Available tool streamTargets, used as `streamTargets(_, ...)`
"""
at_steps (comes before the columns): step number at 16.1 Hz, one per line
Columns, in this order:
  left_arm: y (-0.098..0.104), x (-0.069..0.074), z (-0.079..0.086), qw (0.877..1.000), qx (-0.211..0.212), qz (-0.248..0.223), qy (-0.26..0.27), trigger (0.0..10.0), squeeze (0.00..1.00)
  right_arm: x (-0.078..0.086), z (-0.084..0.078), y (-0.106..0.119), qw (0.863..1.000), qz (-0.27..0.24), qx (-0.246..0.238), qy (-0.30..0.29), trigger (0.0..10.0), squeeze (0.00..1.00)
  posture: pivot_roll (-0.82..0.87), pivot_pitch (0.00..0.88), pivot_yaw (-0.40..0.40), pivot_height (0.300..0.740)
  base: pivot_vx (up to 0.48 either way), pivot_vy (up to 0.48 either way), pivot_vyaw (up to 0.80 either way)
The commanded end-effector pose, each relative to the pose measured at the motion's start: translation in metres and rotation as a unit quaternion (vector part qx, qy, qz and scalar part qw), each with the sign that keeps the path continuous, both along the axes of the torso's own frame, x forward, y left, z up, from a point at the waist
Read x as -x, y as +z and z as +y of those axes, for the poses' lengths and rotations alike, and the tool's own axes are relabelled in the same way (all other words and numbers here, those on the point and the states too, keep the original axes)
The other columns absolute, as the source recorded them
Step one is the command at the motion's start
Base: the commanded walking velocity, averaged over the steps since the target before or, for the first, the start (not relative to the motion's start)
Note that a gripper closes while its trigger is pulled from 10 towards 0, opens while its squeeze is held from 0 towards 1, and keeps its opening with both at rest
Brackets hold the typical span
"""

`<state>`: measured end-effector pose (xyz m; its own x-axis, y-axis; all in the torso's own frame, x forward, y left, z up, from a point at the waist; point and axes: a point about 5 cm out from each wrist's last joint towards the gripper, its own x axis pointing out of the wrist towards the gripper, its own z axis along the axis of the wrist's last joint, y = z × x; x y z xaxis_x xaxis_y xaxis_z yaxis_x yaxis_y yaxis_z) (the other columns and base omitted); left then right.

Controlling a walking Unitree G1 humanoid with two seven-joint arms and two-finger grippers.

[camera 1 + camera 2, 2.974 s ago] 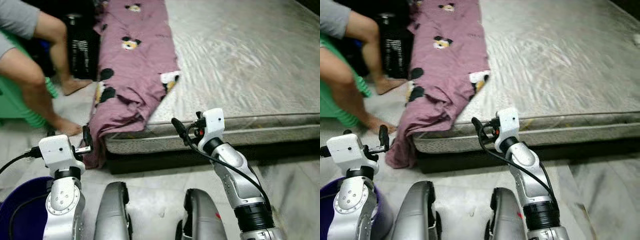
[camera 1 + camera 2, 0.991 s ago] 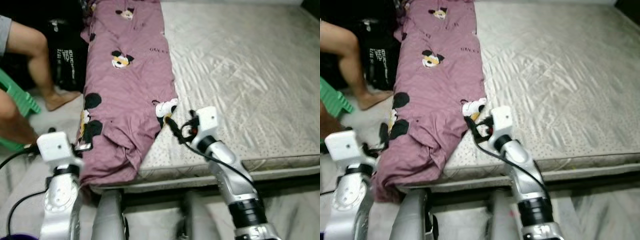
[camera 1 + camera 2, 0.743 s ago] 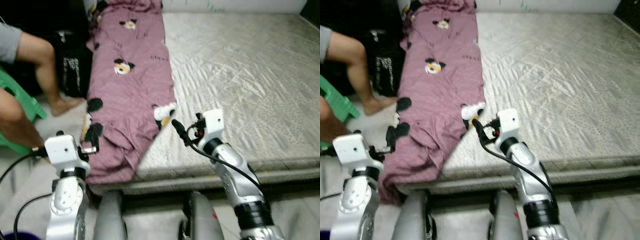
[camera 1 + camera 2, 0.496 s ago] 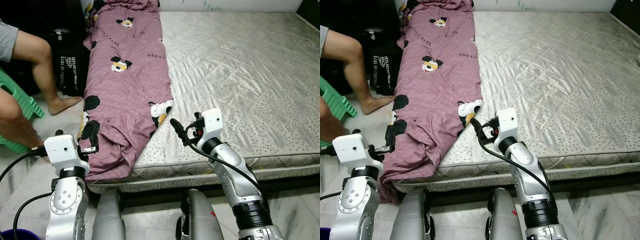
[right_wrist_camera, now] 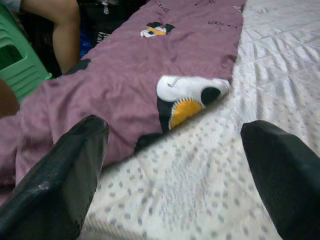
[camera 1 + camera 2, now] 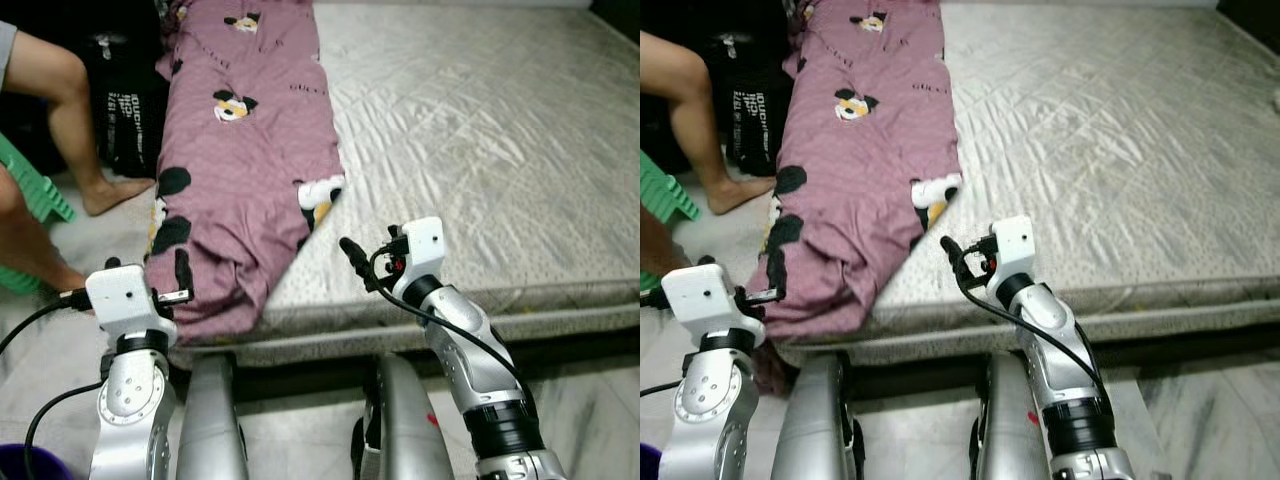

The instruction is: Clean up the room

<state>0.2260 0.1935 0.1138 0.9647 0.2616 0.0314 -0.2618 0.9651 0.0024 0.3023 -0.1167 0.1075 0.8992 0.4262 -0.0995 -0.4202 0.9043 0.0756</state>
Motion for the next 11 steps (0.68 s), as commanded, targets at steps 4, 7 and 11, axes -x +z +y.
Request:
streamTargets(4, -0.0022, 0.0013, 0.0072, 0.999, -0.011, 0.01, 0.032, 10.0, 0.0, -0.0013, -0.0035, -0.0022, 1.0, 0.009, 0.002, -0.008, 10.0, 0.0, -0.01, 0.109, -0.035, 0.529, 0.0, 0.0, 0.0)
streamTargets(7, -0.0037, 0.0022, 0.0094, 0.999, -0.007, 0.015, 0.041, 10.0, 0.0, -0.0012, -0.0033, -0.0023, 1.0, 0.009, 0.003, -0.007, 10.0, 0.0, -0.01, 0.109, -0.035, 0.529, 0.0, 0.0, 0.0)
streamTargets(11, -0.0047, 0.002, 0.0095, 0.999, -0.007, 0.017, 0.039, 10.0, 0.0, -0.0007, -0.0036, -0.0027, 1.0, 0.009, 0.003, -0.008, 10.0, 0.0, -0.01, 0.101, -0.035, 0.529, 0.0, 0.0, 0.0)
